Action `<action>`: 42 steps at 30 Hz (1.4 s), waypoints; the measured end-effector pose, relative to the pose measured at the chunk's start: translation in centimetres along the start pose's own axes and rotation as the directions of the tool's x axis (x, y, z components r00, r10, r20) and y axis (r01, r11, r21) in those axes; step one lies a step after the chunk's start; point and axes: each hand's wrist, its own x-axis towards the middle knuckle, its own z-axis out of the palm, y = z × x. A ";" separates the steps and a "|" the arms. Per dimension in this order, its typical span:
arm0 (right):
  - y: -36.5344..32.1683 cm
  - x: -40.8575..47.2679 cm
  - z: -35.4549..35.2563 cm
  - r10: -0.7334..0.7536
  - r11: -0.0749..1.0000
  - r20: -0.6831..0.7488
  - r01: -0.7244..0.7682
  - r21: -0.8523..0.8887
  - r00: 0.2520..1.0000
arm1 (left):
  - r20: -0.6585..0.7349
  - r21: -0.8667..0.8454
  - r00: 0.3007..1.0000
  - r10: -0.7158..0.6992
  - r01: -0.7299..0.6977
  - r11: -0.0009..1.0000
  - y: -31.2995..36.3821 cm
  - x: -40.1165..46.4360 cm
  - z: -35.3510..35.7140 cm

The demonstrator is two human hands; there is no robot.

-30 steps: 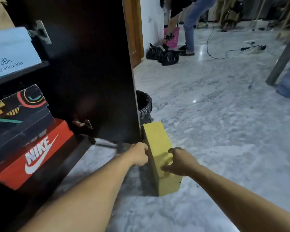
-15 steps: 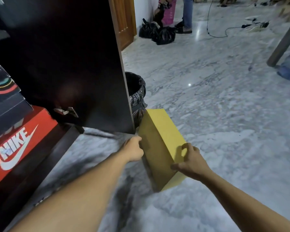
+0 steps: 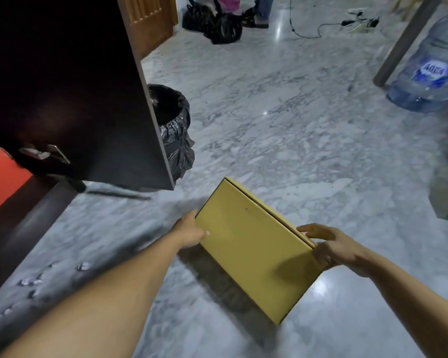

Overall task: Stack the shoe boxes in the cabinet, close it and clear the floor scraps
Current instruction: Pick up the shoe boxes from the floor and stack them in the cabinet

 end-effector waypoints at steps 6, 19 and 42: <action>1.0 1.0 -0.1 -0.014 0.989 -0.160 0.038 0.142 0.987 | -0.085 -0.015 0.996 0.003 -0.005 1.000 -0.6 0.2 1.2; -0.4 0.0 0.1 -0.343 0.928 -0.380 0.247 -0.279 0.859 | 0.033 -0.661 0.987 -0.160 0.141 0.737 -0.5 -1.6 0.0; 1.4 -4.6 4.1 -0.033 0.884 -0.168 0.107 0.455 0.985 | 0.033 -0.713 0.980 -0.195 0.160 0.683 0.1 -5.3 0.7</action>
